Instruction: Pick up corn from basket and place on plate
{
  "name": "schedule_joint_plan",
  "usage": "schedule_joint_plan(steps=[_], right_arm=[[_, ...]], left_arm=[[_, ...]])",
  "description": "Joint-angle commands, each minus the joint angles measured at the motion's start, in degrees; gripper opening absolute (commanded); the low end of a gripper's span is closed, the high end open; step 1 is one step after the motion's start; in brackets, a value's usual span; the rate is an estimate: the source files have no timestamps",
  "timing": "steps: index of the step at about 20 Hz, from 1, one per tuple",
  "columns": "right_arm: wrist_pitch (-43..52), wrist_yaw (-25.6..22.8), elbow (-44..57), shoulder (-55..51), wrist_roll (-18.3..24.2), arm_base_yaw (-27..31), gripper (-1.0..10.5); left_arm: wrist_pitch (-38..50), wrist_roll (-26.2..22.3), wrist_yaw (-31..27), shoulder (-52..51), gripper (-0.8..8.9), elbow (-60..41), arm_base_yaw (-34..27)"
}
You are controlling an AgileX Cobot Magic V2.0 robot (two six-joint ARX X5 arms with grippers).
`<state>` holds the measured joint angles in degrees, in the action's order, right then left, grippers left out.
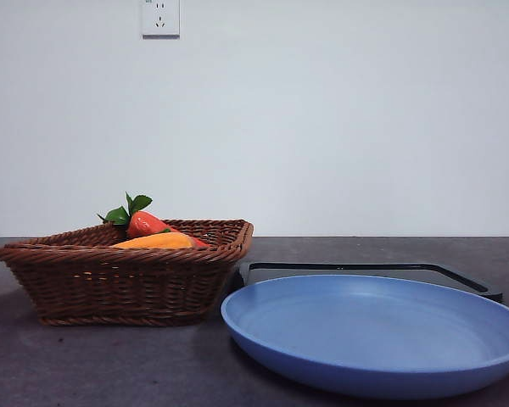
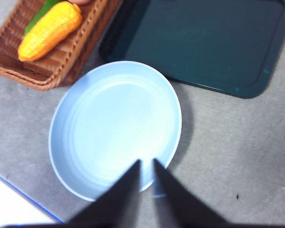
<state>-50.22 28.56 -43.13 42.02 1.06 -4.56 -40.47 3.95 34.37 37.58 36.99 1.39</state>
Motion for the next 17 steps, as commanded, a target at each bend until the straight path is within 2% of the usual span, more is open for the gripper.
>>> schedule_joint_plan(steps=[1, 2, 6, 13, 17], right_arm=[[0.66, -0.15, -0.94, 1.33, -0.81, -0.2, 2.5], [0.85, -0.15, -0.94, 2.1, -1.25, -0.2, 2.8], [2.6, -0.07, -0.94, 8.02, -2.51, -0.42, 2.8], [11.72, -0.24, -0.94, 26.16, -2.62, -4.66, 2.6], [15.58, -4.11, -0.94, 35.12, -2.56, -6.25, 2.6]], left_arm=[[1.18, -0.92, 0.15, 0.52, 3.42, 0.83, 0.15], [1.22, -0.9, 0.15, 0.59, 3.72, 0.83, 0.15], [1.44, -0.87, 0.15, 0.7, 3.73, 0.83, 0.15], [1.44, -0.87, 0.15, 0.7, 3.73, 0.83, 0.15], [1.42, -0.66, 0.15, 0.7, 3.73, 0.83, 0.15]])
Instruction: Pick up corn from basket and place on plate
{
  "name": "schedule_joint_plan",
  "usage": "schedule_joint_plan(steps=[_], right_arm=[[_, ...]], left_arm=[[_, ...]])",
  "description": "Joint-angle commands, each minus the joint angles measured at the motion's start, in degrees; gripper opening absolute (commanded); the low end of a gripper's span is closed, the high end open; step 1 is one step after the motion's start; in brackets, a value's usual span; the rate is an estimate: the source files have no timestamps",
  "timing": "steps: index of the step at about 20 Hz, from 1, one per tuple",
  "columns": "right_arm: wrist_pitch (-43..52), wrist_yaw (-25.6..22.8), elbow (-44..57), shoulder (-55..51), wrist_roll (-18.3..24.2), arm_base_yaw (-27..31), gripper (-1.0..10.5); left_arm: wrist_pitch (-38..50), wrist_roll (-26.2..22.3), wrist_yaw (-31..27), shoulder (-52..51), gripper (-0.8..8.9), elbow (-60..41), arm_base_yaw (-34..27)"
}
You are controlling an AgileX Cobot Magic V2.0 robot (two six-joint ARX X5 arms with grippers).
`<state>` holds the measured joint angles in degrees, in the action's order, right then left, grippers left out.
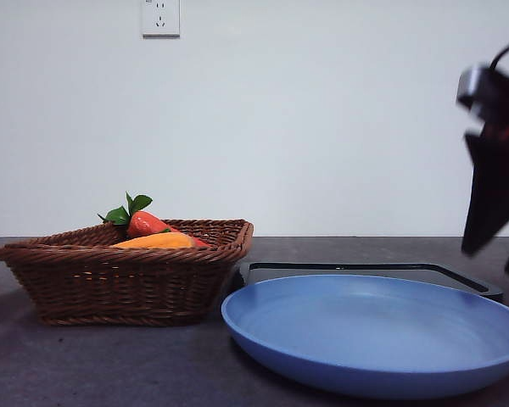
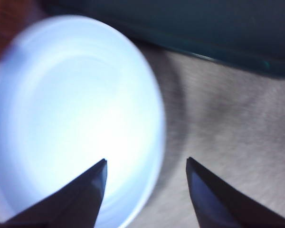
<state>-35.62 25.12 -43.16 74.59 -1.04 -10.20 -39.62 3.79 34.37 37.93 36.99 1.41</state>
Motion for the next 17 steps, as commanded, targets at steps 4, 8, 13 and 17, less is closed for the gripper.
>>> schedule_joint_plan(steps=[4, 8, 13, 17], right_arm=[[3.23, -0.59, -0.92, 8.09, -0.48, -1.88, 2.6], [4.09, -0.59, -0.92, 11.21, -0.48, -3.69, 1.6], [4.13, -1.62, -0.92, 12.26, -0.5, -4.35, 0.0], [2.8, -2.8, -1.33, 11.91, -1.07, -3.8, 0.0]], left_arm=[[0.57, -0.5, 0.15, 0.35, 3.73, 0.83, 0.13], [0.59, -0.5, 0.15, 0.35, 3.73, 0.83, 0.13], [0.63, -0.44, 0.15, 0.35, 3.72, 0.85, 0.26], [2.27, -0.28, 0.11, 0.63, 3.64, 1.03, 2.19]])
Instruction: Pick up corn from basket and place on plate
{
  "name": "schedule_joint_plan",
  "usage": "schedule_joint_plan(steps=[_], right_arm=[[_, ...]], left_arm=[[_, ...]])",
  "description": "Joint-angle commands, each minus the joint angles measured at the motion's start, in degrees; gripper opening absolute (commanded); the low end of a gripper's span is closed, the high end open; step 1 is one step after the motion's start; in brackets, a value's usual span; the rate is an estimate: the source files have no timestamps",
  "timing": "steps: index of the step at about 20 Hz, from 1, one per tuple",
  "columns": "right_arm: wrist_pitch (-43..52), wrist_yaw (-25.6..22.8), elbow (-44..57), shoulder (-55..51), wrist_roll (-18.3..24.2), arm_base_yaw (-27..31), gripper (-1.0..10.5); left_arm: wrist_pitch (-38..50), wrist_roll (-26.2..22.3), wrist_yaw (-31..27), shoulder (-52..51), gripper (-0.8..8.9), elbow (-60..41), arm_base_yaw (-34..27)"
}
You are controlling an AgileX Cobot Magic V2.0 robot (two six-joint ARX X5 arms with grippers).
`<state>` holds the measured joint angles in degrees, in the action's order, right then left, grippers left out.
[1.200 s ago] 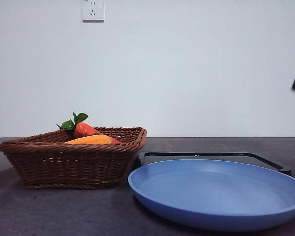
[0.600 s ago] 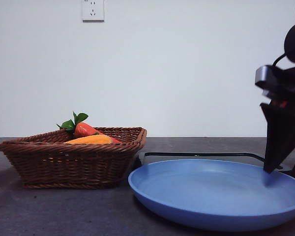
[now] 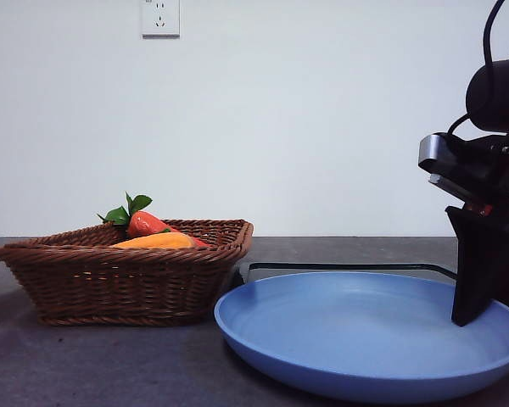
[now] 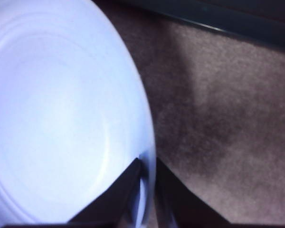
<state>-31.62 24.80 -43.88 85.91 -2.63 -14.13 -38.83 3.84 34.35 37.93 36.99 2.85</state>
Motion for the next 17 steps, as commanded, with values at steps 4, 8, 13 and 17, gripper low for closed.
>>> schedule_joint_plan(steps=[4, 8, 13, 17], right_arm=[[-5.88, -2.78, -3.28, -2.6, 0.66, 1.44, 0.0], [-10.73, -2.82, -5.86, -9.57, 0.76, 3.39, 0.0], [-14.19, -2.75, -7.02, -18.84, 1.16, 6.23, 0.0], [-14.29, -2.29, -7.21, -24.79, -0.07, 7.63, 0.0]], left_arm=[[4.55, 0.13, -2.08, 4.17, 3.65, 3.34, 4.83], [8.52, 0.24, -7.78, 11.74, 3.65, 7.34, 10.54], [12.09, -2.93, -15.69, 25.51, 3.65, 13.64, 16.61], [12.2, -6.08, -21.0, 38.56, 3.65, 20.83, 19.28]])
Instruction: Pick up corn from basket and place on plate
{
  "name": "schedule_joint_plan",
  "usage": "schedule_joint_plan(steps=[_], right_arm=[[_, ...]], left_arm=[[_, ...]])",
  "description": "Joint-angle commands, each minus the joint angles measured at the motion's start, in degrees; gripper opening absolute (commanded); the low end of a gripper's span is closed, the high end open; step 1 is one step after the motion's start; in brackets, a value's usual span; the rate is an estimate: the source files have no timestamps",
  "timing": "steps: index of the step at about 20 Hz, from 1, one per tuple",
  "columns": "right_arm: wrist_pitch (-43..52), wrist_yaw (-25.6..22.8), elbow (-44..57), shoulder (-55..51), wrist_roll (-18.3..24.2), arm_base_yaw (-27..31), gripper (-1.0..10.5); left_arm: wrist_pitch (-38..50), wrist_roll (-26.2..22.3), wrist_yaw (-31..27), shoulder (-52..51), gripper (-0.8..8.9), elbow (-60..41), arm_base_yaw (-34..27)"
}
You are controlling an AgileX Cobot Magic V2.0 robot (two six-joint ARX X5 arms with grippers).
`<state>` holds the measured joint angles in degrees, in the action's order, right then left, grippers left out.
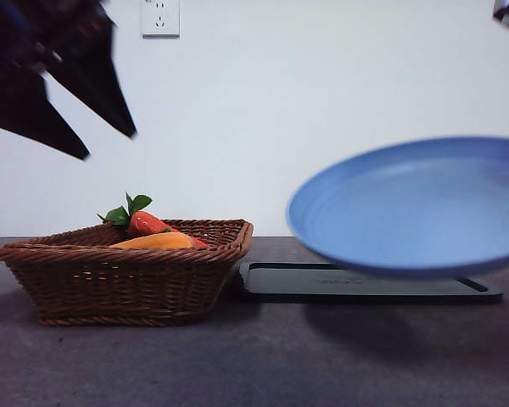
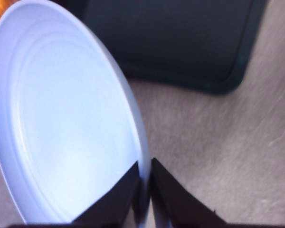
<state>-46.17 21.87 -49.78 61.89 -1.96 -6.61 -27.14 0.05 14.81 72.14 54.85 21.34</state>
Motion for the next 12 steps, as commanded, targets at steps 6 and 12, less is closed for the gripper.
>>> schedule_joint_plan(steps=[6, 12], right_arm=[[0.28, 0.63, -1.33, -3.63, -1.57, 0.13, 0.0], [0.55, 0.61, -1.33, -3.63, -1.73, 0.13, 0.0]], left_arm=[[-0.55, -4.57, -3.45, 20.55, 3.65, 13.29, 3.78], [-1.46, -6.1, -6.86, 29.2, 3.65, 16.35, 4.94]])
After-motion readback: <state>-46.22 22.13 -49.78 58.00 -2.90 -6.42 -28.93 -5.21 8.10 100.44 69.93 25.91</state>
